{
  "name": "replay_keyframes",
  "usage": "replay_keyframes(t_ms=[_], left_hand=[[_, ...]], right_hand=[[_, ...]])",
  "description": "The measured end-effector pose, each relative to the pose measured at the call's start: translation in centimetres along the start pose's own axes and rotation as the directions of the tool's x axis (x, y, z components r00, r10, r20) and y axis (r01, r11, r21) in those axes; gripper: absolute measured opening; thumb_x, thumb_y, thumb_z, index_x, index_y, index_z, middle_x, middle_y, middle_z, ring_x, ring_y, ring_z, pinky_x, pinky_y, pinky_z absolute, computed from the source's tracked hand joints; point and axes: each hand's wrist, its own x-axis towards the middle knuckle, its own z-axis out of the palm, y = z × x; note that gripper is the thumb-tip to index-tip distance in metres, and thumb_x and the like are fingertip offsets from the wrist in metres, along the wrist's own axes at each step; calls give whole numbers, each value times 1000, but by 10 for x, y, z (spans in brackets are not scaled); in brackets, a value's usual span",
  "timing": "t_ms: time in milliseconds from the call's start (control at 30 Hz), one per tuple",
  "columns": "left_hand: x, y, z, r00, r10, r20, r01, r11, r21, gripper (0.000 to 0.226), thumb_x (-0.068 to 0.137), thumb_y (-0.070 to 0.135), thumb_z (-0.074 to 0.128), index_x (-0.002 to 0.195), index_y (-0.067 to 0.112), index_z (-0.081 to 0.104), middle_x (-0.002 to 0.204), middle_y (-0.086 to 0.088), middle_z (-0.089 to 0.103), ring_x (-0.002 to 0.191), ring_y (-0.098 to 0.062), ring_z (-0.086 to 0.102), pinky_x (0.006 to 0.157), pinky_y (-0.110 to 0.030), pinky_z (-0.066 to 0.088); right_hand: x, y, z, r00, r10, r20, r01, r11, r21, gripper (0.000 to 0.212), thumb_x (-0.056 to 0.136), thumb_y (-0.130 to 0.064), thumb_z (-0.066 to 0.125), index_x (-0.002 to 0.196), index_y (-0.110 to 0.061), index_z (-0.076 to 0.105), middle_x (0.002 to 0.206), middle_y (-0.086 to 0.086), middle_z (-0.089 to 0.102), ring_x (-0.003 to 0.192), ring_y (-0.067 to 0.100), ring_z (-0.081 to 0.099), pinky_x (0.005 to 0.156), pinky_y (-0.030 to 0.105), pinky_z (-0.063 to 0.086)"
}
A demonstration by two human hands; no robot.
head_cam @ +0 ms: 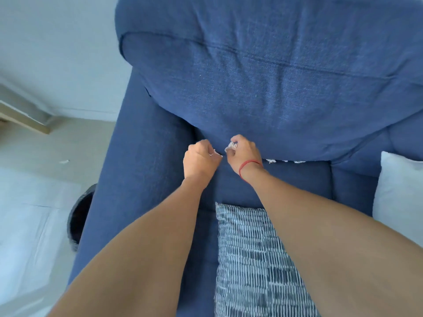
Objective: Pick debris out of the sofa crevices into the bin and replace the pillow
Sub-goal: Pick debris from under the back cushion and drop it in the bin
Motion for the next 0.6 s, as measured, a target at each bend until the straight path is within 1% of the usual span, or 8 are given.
replay_keyframes(t_ms=[100, 167, 200, 267, 333, 467, 533, 600], left_hand=[[-2, -21, -34, 997, -34, -70, 31, 999, -42, 11, 72, 18, 63, 74, 8, 59, 70, -5, 66, 71, -28, 63, 64, -40, 56], [-4, -40, -57, 990, -76, -120, 67, 995, -78, 12, 75, 18, 62, 84, 11, 59, 74, -5, 66, 71, -29, 62, 64, -40, 56], [-5, -52, -68, 985, -98, -139, 86, 992, -92, 13, 76, 19, 61, 88, 12, 60, 74, -5, 65, 69, -29, 58, 64, -39, 55], [-7, -77, -92, 975, -140, -171, 119, 985, -125, 11, 76, 21, 60, 75, 10, 57, 64, -8, 53, 59, -26, 40, 54, -37, 47], [-11, -104, -118, 964, -174, -199, 139, 974, -180, 21, 74, 20, 62, 67, 3, 54, 60, -8, 43, 59, -20, 31, 50, -29, 34], [-22, -163, -176, 921, -267, -284, 180, 938, -297, 7, 78, 11, 61, 76, 7, 66, 55, 4, 53, 46, -12, 43, 39, -10, 32], [-29, -195, -200, 893, -303, -334, 209, 934, -289, 15, 80, 11, 57, 81, 4, 70, 69, -4, 63, 58, -17, 55, 47, -9, 36], [-40, -228, -217, 856, -355, -376, 261, 924, -278, 17, 83, 14, 58, 88, 6, 72, 89, -11, 68, 78, -23, 62, 66, -19, 41]], right_hand=[[-9, -36, 11, 996, -83, 31, 83, 997, -3, 21, 90, -22, 52, 107, -16, 62, 106, 10, 68, 94, 33, 63, 76, 36, 53], [-17, -62, 23, 990, -131, 54, 131, 991, 1, 19, 90, -23, 53, 105, -15, 62, 105, 9, 67, 92, 32, 63, 78, 38, 55], [-22, -75, 29, 984, -159, 77, 160, 987, 0, 18, 90, -23, 53, 104, -16, 62, 105, 8, 67, 92, 32, 63, 79, 39, 55], [-31, -101, 45, 963, -230, 137, 235, 972, -15, 15, 91, -23, 53, 100, -15, 62, 102, 7, 68, 90, 31, 63, 79, 42, 56], [-42, -128, 66, 937, -298, 184, 307, 951, -28, 13, 90, -22, 53, 96, -14, 63, 102, 7, 67, 90, 30, 63, 79, 41, 55], [-64, -188, 116, 882, -402, 247, 426, 903, -52, 15, 91, -23, 55, 96, -13, 66, 110, 9, 56, 93, 29, 59, 81, 39, 53], [-77, -214, 145, 849, -438, 295, 470, 881, -45, 17, 91, -21, 55, 97, -11, 66, 111, 11, 55, 95, 30, 59, 83, 40, 52], [-91, -236, 174, 815, -463, 349, 507, 861, -40, 17, 90, -17, 54, 97, -8, 66, 111, 13, 57, 99, 31, 58, 87, 39, 51]])
